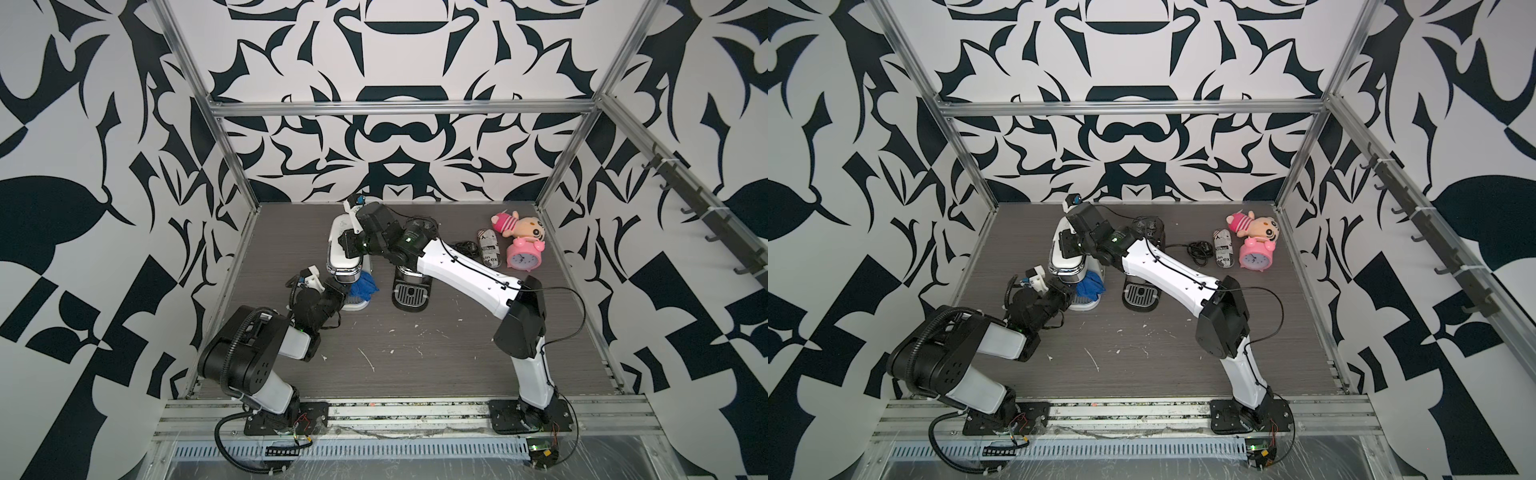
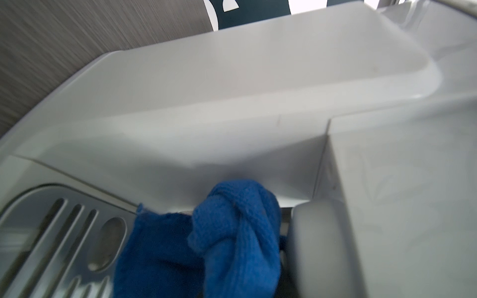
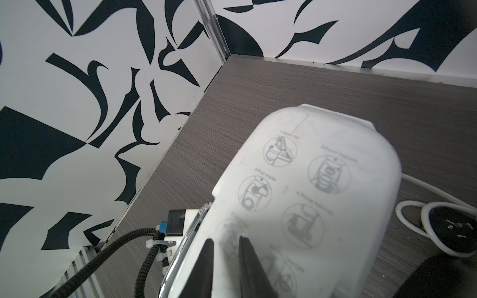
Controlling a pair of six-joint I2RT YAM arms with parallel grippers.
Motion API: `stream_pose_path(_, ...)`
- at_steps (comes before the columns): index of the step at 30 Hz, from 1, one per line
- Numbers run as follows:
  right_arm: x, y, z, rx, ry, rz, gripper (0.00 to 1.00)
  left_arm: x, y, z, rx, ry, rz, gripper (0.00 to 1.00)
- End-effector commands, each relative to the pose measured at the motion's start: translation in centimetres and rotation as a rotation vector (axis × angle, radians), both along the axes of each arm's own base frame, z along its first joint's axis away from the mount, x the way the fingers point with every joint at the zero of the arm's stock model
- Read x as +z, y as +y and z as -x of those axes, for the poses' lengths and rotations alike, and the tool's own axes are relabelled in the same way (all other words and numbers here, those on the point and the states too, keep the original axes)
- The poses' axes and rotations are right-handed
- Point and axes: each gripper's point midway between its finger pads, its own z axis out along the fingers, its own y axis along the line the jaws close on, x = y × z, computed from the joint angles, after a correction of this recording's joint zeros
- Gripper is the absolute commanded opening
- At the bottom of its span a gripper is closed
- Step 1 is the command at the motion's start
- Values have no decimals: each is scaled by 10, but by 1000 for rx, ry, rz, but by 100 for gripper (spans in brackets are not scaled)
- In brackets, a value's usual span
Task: Wipe the surface of a coffee machine
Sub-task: Wipe the dirt from the surface of the coffee machine.
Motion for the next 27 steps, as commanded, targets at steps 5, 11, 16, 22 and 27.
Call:
stream_pose_path(5, -79, -16, 23, 12, 188, 184, 23, 8, 12, -3, 77, -53, 26, 0)
stream_pose_path(11, -79, -13, 24, 11, 208, 171, 23, 10, 30, -2, 174, -74, -7, 0)
stream_pose_path(16, -76, -14, 22, 4, 203, 169, 23, 4, 42, -3, 235, -42, -42, 0)
stream_pose_path(22, -84, -16, 23, -1, 223, 187, 23, 1, 58, -6, 315, -36, -86, 0)
stream_pose_path(27, -86, -14, 24, -1, 237, 175, 23, 1, 75, -7, 381, -18, -137, 0)
